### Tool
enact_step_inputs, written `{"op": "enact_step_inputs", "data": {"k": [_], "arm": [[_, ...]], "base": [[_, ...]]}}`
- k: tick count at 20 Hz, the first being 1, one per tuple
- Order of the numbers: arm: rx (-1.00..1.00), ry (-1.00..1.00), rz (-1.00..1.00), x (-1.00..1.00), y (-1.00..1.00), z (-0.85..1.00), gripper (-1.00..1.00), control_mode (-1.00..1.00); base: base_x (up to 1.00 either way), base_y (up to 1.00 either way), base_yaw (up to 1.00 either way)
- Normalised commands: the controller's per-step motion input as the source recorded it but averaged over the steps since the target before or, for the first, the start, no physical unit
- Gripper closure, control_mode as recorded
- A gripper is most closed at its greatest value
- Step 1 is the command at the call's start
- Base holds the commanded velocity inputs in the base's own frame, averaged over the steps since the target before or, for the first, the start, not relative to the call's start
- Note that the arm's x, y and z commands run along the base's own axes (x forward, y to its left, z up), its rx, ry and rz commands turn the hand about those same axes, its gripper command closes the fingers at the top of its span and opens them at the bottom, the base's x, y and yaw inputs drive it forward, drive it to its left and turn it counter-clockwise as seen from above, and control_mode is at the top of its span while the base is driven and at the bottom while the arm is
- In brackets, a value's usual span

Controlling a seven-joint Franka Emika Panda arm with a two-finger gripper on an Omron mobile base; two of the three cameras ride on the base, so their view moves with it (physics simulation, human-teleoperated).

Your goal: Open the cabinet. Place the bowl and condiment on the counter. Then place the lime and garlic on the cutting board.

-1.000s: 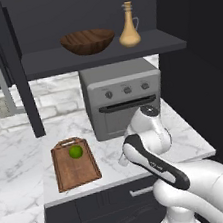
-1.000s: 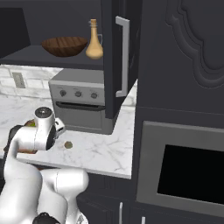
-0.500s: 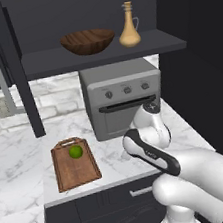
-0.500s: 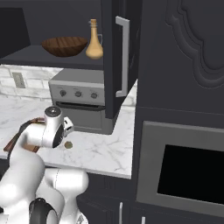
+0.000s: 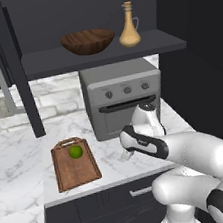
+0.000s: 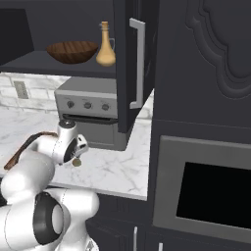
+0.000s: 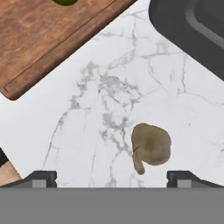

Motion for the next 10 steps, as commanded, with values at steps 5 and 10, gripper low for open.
{"op": "enact_step_inputs", "data": {"k": [5, 10], "arm": [[0.00, 0.06, -0.07, 0.02, 0.00, -0.09, -1.00, -1.00], [0.00, 0.02, -0.05, 0.09, 0.00, -0.11, -1.00, -1.00]], "base": [[0.00, 0.00, 0.00], [0.00, 0.00, 0.00]]}}
